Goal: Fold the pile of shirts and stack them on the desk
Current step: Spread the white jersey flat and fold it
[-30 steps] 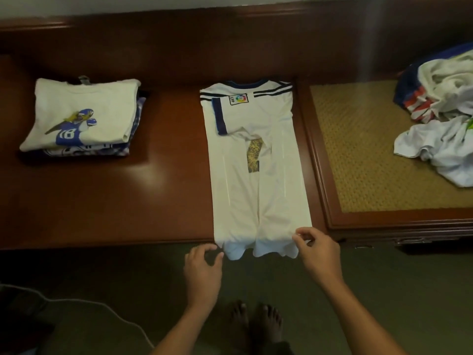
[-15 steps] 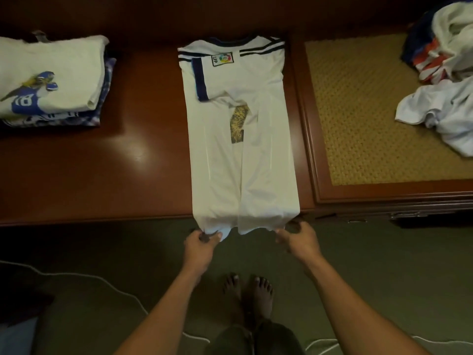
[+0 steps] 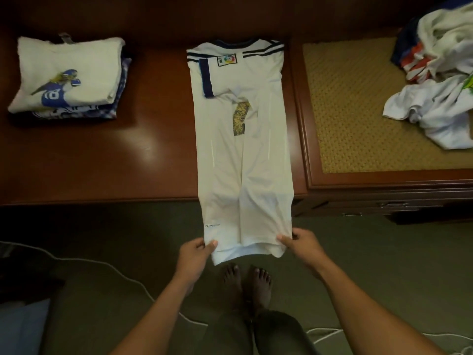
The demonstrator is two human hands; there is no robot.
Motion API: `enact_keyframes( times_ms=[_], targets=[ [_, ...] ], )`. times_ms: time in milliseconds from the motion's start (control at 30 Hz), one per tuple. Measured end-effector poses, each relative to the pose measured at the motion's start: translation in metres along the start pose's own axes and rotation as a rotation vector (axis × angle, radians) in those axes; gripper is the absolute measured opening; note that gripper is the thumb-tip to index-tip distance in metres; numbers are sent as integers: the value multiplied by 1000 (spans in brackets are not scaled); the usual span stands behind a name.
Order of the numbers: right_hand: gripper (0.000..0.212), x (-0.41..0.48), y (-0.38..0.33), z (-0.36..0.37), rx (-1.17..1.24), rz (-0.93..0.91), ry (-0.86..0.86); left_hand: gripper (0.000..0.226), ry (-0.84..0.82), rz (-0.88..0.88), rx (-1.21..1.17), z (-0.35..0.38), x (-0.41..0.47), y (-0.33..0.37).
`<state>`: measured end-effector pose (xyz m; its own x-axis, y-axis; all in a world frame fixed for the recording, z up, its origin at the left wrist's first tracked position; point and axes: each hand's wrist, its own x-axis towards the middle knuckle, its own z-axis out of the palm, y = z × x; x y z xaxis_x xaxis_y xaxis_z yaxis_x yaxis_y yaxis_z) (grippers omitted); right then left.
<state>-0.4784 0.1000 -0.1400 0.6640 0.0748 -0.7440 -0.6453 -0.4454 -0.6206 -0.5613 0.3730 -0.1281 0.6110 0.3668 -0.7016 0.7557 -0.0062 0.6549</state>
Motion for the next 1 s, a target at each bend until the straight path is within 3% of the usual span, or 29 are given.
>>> enact_keyframes(
  times_ms=[133,433,633,767,1000],
  targets=[
    [4,-28,-17,-7,0,-1,81,11,36,21,1,-10,-25,27],
    [25,-86,-74,-26,102,21,185,16,168,-52,-83,-27,-80,96],
    [13,-92,-107,-36,156,32,244,22,209,-38,-176,-37,-86,125],
    [21,-86,-128,-41,208,52,236,7,186,-28,-202,-43,-78,147],
    [23,-70,-176,-46,273,17,239,6,93,-41,-278,-60,-54,192]
  ],
)
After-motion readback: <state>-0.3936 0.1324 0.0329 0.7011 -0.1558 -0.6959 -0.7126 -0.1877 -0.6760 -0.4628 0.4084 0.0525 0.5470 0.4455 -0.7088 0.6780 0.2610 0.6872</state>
